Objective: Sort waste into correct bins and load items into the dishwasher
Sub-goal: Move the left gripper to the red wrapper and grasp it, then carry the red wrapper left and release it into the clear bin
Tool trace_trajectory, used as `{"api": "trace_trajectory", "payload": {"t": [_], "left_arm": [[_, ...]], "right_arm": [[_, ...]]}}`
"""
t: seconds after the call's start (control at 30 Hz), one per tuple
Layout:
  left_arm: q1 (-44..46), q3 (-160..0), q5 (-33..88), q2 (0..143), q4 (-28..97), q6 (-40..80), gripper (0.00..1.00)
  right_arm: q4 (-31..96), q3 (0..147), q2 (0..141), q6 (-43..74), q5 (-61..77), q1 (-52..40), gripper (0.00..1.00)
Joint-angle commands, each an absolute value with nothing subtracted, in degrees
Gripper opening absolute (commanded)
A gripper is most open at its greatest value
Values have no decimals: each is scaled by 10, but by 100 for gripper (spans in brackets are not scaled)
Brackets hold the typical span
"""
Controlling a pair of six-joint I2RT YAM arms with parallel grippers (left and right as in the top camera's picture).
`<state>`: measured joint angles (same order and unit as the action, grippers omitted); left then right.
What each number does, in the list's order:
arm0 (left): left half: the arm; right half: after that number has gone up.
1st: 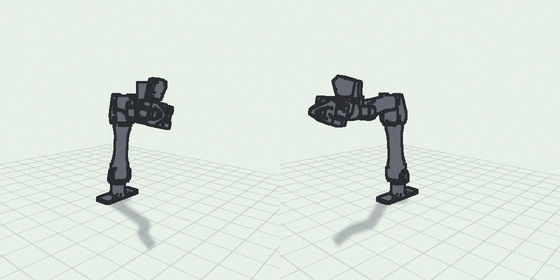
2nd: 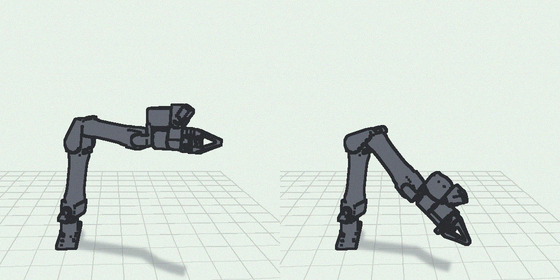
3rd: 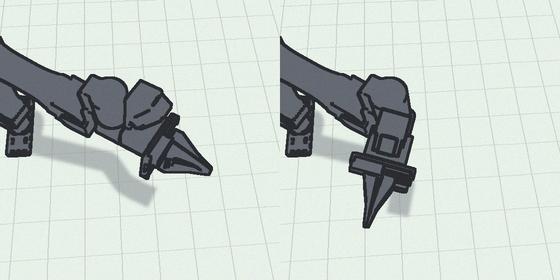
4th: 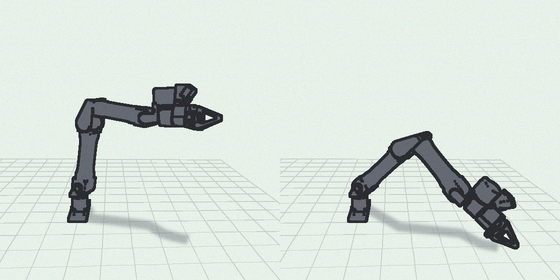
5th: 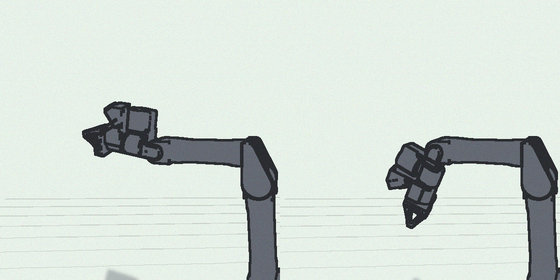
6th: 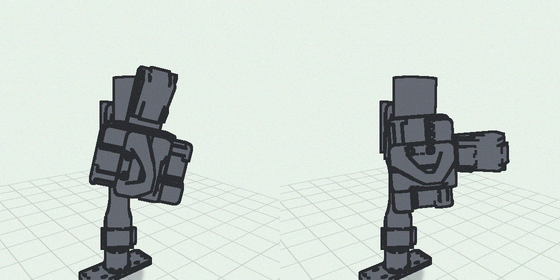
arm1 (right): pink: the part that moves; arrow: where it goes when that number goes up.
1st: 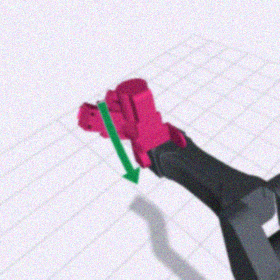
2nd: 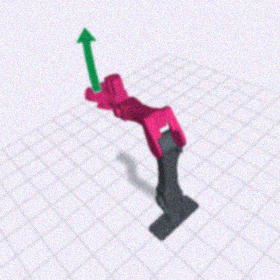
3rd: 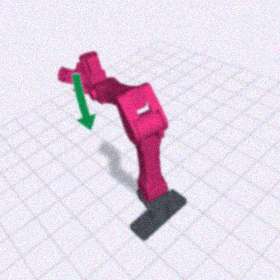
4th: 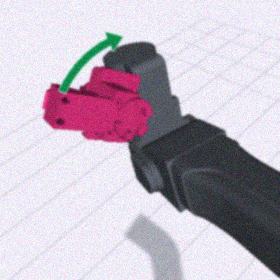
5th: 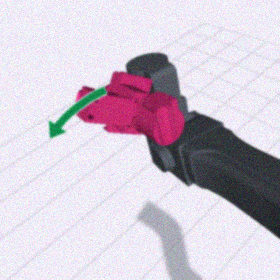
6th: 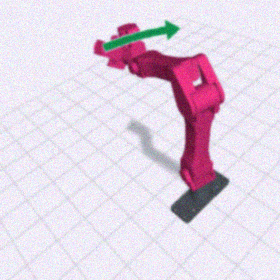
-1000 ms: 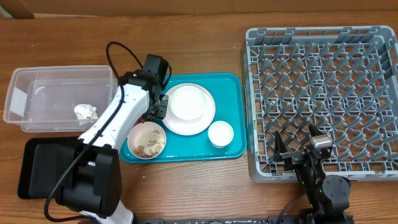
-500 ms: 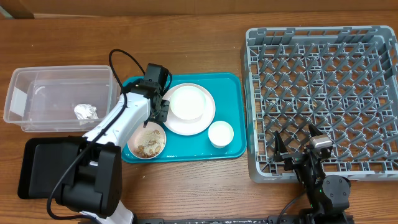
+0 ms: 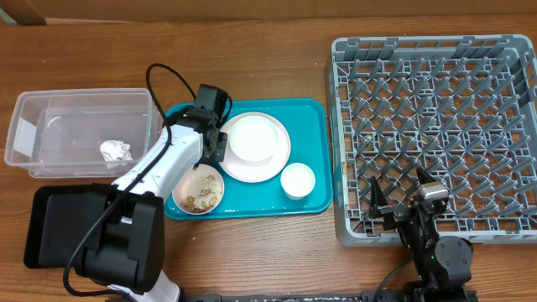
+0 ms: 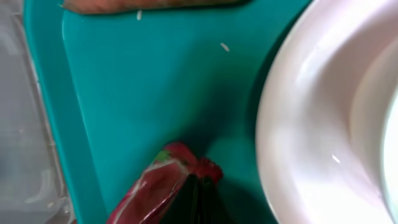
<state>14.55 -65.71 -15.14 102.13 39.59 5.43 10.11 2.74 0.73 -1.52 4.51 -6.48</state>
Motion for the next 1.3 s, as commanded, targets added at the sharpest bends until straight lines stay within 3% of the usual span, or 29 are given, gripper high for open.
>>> {"api": "trace_trajectory", "payload": {"t": [0.0, 0.47, 0.9, 1.27], "left_arm": [[146, -686, -189, 1009, 411, 64, 4], [127, -991, -200, 947, 538, 95, 4], [-74, -993, -234, 975, 619, 246, 4], [-174, -979, -183, 1043, 590, 246, 4]], "right_arm": [[98, 28, 2, -17, 47, -68, 100], [98, 28, 2, -17, 47, -68, 100], [98, 28, 2, -17, 47, -68, 100], [98, 28, 2, -17, 47, -68, 100]]}}
